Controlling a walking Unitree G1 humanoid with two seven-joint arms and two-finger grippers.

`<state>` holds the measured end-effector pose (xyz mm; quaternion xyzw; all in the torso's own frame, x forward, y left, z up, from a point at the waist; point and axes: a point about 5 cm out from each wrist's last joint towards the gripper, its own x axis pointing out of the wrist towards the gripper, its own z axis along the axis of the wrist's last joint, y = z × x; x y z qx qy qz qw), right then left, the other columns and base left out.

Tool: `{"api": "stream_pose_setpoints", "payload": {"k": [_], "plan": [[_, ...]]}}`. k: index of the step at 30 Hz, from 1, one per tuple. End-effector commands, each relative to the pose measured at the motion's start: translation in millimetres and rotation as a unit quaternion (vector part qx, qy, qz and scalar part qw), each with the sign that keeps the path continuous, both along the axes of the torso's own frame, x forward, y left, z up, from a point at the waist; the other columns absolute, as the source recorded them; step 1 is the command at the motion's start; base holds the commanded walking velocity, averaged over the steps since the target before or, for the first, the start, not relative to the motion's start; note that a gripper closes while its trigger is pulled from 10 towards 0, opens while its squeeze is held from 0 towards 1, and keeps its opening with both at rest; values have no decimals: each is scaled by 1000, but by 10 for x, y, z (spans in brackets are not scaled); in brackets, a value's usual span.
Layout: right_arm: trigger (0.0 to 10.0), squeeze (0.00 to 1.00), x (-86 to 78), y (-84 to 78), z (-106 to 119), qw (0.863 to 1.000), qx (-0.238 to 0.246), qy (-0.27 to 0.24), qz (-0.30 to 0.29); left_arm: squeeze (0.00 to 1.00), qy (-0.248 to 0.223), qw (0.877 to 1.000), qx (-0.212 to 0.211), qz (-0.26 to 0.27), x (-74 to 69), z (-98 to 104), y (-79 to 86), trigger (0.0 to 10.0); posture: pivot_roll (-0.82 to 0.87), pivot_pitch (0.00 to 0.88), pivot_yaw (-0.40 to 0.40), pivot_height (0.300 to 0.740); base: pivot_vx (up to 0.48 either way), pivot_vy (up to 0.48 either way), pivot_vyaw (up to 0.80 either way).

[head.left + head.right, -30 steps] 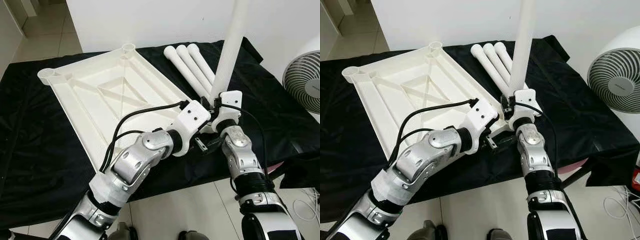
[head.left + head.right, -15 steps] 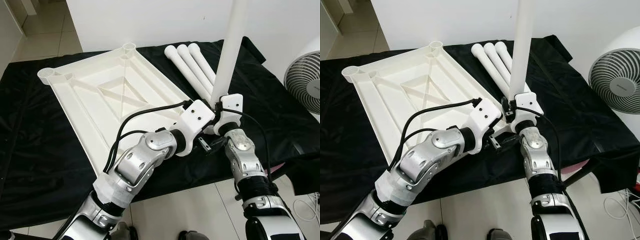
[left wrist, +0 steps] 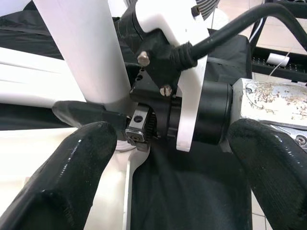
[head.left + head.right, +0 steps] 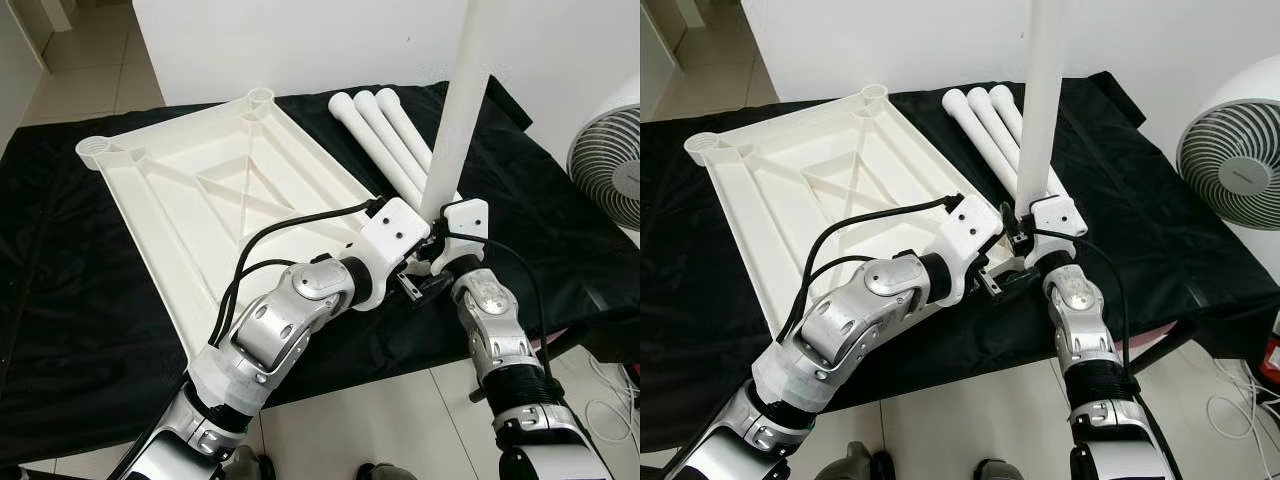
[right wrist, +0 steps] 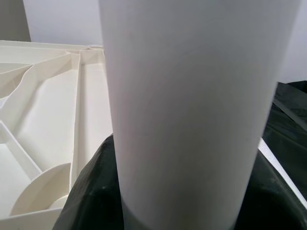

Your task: Building children table

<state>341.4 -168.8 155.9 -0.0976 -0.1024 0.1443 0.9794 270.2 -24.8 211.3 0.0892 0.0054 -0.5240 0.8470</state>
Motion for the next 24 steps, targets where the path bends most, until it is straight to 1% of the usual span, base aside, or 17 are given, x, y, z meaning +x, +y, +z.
{"api": "stream_pose_setpoints", "payload": {"k": [1, 5, 8, 14, 15, 17, 20, 24], "plan": [[10000, 0, -73, 53, -292, 998, -5, 66, 18, 0, 4, 1000, 1, 14, 3, -10, 7, 10000, -102, 96, 49, 740, 0, 0, 0], [10000, 0, -94, 41, -320, 997, -8, 69, 20, 0, 4, 1000, 2, 12, -4, -11, 6, 10000, -103, 98, 52, 740, 0, 0, 0], [10000, 0, -107, -13, -369, 996, 9, 82, 14, 0, 3, 1000, 4, 7, -16, -9, 3, 10000, -103, 103, 53, 740, 0, 0, 0], [10000, 0, -116, -49, -387, 996, 27, 87, 10, 0, 4, 1000, 3, 6, -21, -4, 6, 10000, -102, 112, 54, 740, 0, 0, 0], [10000, 0, -123, -60, -399, 995, 37, 88, 10, 0, 4, 1000, 3, 7, -20, -3, 8, 10000, -100, 116, 54, 740, 0, 0, 0], [10000, 0, -151, -58, -414, 995, 45, 83, 20, 0, 4, 1000, 3, 8, -18, -2, 12, 10000, -100, 116, 54, 740, 0, 0, 0], [10000, 0, -186, -37, -471, 996, 8, 84, 27, 0, 5, 1000, 3, 9, -16, 0, 17, 10000, -98, 120, 56, 740, 0, 0, 0], [10000, 0, -197, -21, -483, 996, 5, 85, 33, 0, 5, 1000, 2, 9, -15, 6, 22, 10000, -97, 122, 57, 740, 0, 0, 0]]}}
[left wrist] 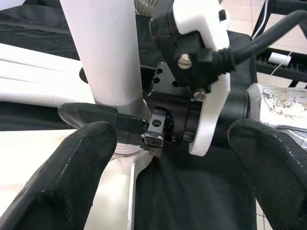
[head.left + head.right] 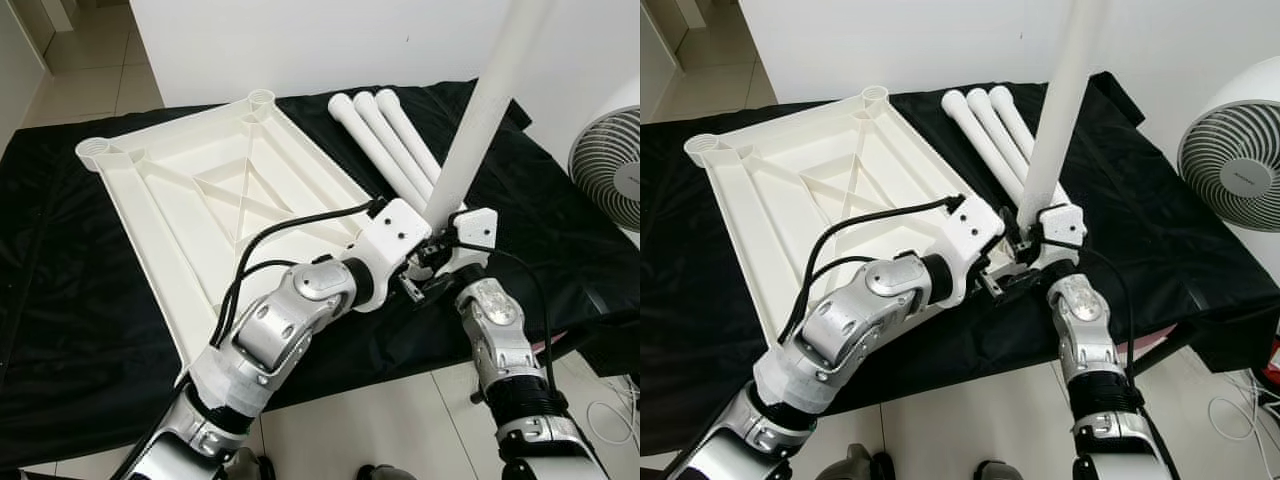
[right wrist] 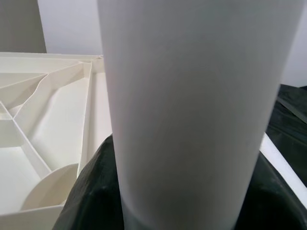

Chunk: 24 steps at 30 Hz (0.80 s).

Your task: Building children table

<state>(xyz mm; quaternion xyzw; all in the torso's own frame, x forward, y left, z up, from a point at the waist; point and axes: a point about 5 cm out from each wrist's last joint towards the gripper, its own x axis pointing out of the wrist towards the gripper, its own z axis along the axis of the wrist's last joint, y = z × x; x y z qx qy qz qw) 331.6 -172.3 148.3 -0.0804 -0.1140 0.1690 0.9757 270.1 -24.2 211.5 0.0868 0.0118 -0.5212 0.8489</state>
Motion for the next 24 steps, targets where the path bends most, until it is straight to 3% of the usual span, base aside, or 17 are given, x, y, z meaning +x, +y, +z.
{"api": "stream_pose_setpoints", "payload": {"k": [1, 6, 8, 9, 13, 24], "plan": [[10000, 0, -101, 7, -411, 996, -1, 93, 5, 0, -2, 1000, 1, 5, -13, 5, 17, 10000, -97, 122, 57, 740, 0, 0, 0], [10000, 0, -111, -32, -440, 995, 16, 102, -5, 0, -1, 1000, 1, 4, -17, 5, 19, 10000, -98, 125, 61, 740, 0, 0, 0], [10000, 0, -121, -39, -446, 995, 6, 99, -6, 0, 0, 1000, 1, 4, -19, 5, 22, 10000, -100, 126, 63, 740, 0, 0, 0], [10000, 0, -153, -1, -443, 996, -36, 81, 14, 0, 0, 1000, 1, 3, -21, 5, 22, 10000, -100, 126, 63, 740, 0, 0, 0], [10000, 0, -178, 29, -483, 995, -44, 84, 22, 0, 0, 1000, 1, 1, -26, 6, 13, 10000, -100, 126, 63, 740, 0, 0, 0], [10000, 0, -113, -132, -528, 989, 60, 130, -38, 0, 1, 1000, 0, -2, -39, 12, 5, 10000, -103, 127, 67, 740, 0, 0, 0]]}}
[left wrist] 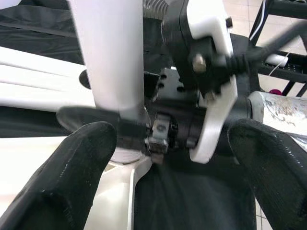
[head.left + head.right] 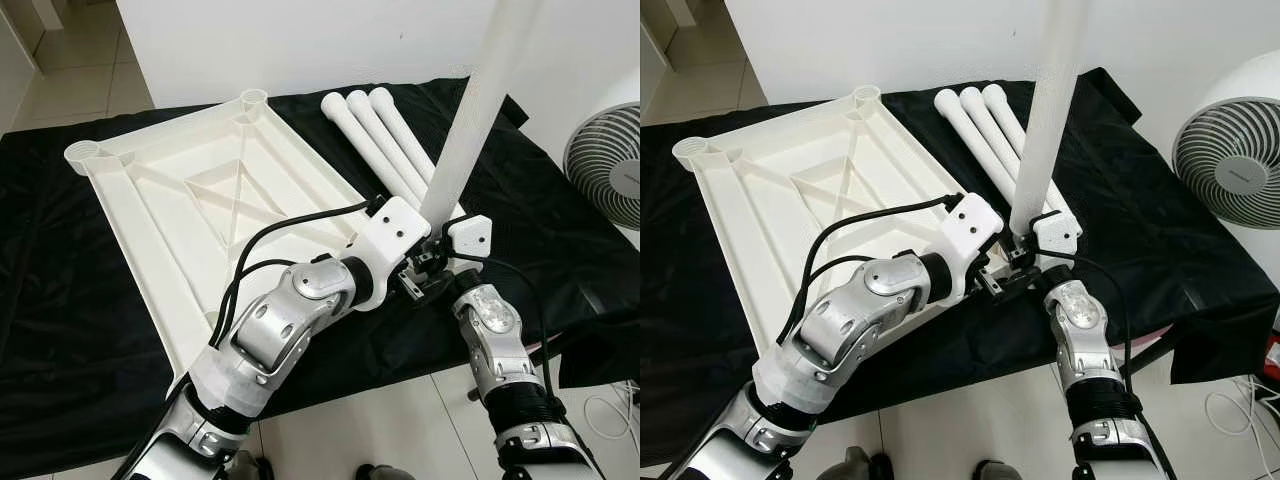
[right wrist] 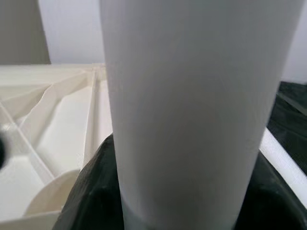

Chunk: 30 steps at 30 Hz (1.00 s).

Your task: Building children table

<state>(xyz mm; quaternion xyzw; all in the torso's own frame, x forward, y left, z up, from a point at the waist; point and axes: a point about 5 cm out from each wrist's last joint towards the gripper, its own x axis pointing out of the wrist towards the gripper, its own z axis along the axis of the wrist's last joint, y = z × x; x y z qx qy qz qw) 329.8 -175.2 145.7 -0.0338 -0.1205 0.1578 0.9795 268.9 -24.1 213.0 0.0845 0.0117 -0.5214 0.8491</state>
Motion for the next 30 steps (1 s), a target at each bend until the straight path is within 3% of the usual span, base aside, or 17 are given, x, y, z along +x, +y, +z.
{"api": "stream_pose_setpoints", "payload": {"k": [1, 14, 22, 27, 30], "plan": [[10000, 0, -95, -103, -501, 991, 13, 130, -26, 0, 0, 1000, 2, -2, -28, -3, 4, 10000, -103, 127, 67, 740, 0, 0, 0], [10000, 0, -80, -110, -555, 987, 34, 150, -40, 0, 0, 1000, 2, -2, -29, 0, 6, 10000, -103, 125, 67, 740, 0, 0, 0], [10000, 0, -85, -180, -629, 978, 86, 176, -70, 0, 2, 1000, 1, -1, -34, -1, 10, 10000, -100, 129, 65, 740, 0, 0, 0], [10000, 0, -100, -194, -641, 980, 70, 172, -74, 0, 3, 1000, 1, 0, -33, 1, 13, 10000, -100, 129, 65, 740, 0, 0, 0], [10000, 0, -121, -132, -620, 986, 36, 154, -55, 0, 2, 1000, 1, 0, -34, 2, 13, 10000, -102, 127, 64, 740, 0, 0, 0]]}}
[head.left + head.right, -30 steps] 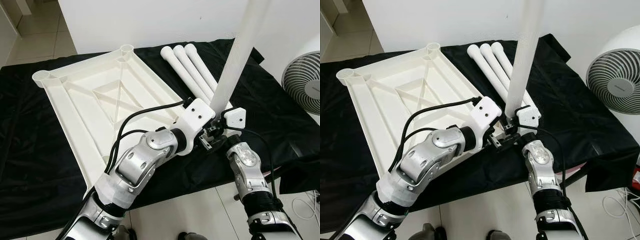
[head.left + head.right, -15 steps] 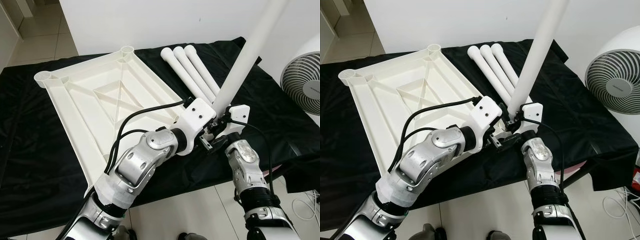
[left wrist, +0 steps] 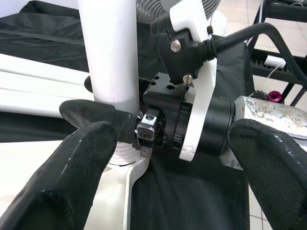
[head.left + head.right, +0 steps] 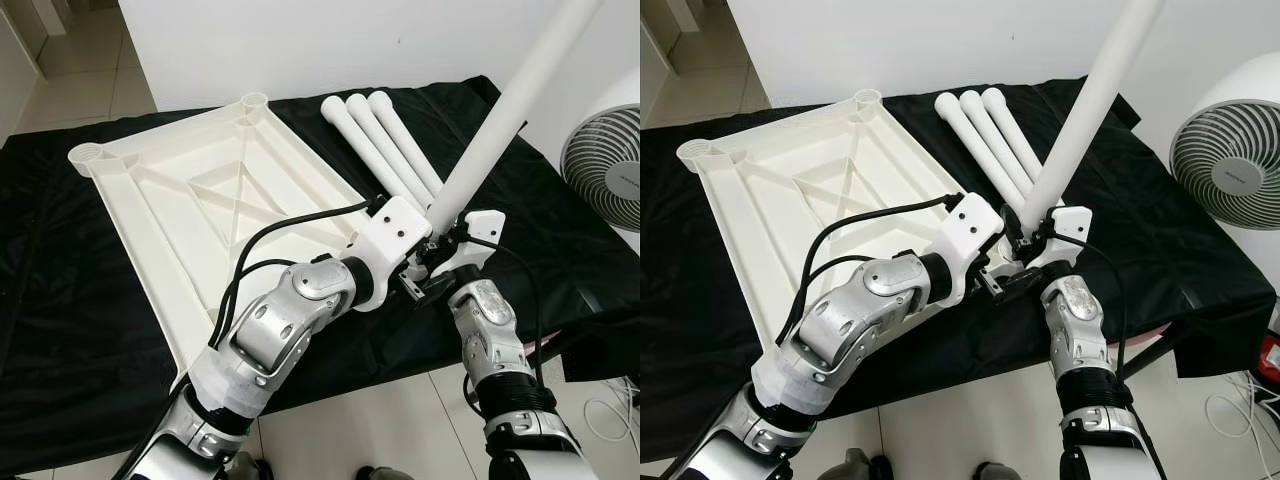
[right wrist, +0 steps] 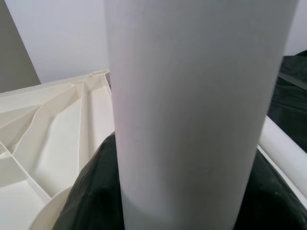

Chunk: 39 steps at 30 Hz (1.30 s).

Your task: Building children table

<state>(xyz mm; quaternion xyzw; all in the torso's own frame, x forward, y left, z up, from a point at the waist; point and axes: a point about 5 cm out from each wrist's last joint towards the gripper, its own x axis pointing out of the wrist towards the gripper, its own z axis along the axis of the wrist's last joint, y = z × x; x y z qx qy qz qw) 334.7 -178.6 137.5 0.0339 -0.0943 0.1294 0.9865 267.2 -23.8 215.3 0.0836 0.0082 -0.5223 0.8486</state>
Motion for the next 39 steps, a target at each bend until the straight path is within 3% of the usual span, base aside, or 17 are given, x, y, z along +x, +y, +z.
{"api": "stream_pose_setpoints", "payload": {"k": [1, 7, 17, 21, 27, 39], "plan": [[10000, 0, -170, -97, -538, 992, -28, 121, -25, 0, 5, 1000, 3, 1, -17, -22, 10, 10000, -102, 127, 64, 740, 0, 0, 0], [10000, 0, -253, 15, -548, 992, -75, 102, 15, 0, 5, 1000, 4, 3, -16, -23, 17, 10000, -102, 127, 64, 740, 0, 0, 0], [10000, 0, -310, 38, -587, 992, -77, 102, 23, 0, 7, 1000, 3, 4, -15, -20, 25, 10000, -96, 134, 67, 740, 0, 0, 0], [10000, 0, -399, 75, -606, 990, -107, 76, 42, 0, 6, 1000, 4, 3, -23, -19, 30, 10000, -97, 136, 69, 740, 0, 0, 0], [10000, 0, -499, 83, -612, 994, -92, 42, 47, 0, 8, 1000, 4, 2, -28, -19, 31, 10000, -94, 140, 70, 740, 0, 0, 0], [10000, 0, -521, -4, -707, 995, -68, 67, 17, 0, 10, 1000, 5, 4, -30, -23, 47, 10000, -92, 141, 71, 740, 0, 0, 0]]}}
